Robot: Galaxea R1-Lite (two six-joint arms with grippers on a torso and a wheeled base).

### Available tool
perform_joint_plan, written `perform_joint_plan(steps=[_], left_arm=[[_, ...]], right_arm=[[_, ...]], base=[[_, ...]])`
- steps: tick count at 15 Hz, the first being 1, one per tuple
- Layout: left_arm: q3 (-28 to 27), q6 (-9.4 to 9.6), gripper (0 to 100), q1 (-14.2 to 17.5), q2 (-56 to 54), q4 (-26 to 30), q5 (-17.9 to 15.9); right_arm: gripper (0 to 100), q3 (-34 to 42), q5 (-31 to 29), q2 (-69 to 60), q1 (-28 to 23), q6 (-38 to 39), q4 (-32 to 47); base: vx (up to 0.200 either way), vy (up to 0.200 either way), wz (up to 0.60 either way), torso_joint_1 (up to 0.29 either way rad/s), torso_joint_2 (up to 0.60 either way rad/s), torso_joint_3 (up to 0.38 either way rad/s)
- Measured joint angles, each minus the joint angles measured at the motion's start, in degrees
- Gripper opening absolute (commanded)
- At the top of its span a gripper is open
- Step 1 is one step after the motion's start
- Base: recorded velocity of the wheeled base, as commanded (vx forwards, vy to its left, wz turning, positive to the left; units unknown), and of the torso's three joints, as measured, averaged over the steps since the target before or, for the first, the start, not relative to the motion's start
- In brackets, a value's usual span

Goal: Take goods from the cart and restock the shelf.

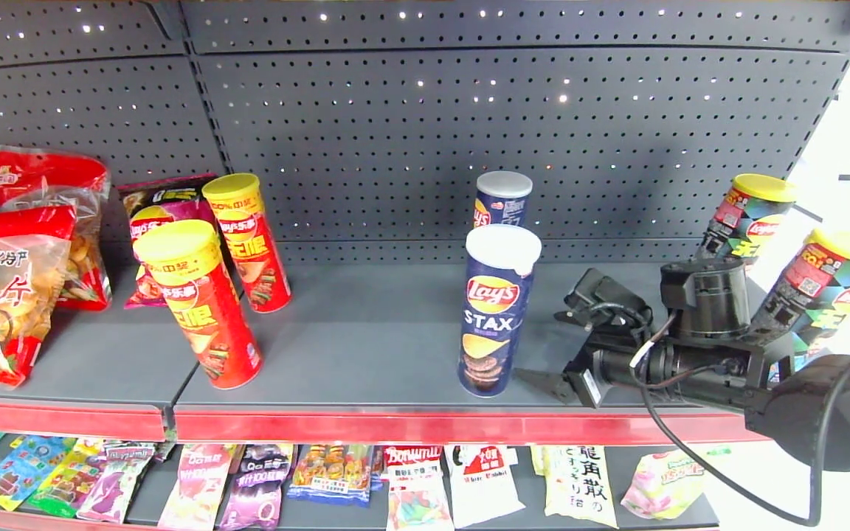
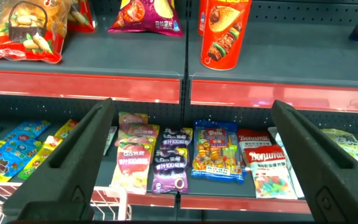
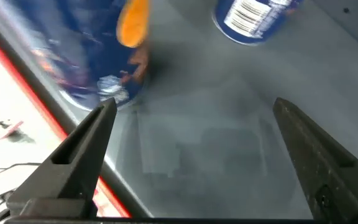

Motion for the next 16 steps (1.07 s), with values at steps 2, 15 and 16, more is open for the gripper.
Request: perform_joint_plan(steps=[2,15,16], left_arm=[[0.0,0.0,100,0.0,0.0,0.0,-0.02],[0.0,0.0,100,0.0,0.0,0.0,0.0],[0.0,0.0,100,0.0,0.0,0.0,0.0]], right_arm=[[100,0.0,-2.08,0.02,-0.02,0.04,0.02],[100,-0.41,-3.18,0.57,1.46,-0.38,-0.04],[100,-0.71,-3.18,0.74,1.49,-0.29,-0.01]], base=[[0.0,0.0,0.0,0.0,0.0,0.0],[0.0,0.0,0.0,0.0,0.0,0.0],[0.0,0.0,0.0,0.0,0.0,0.0]])
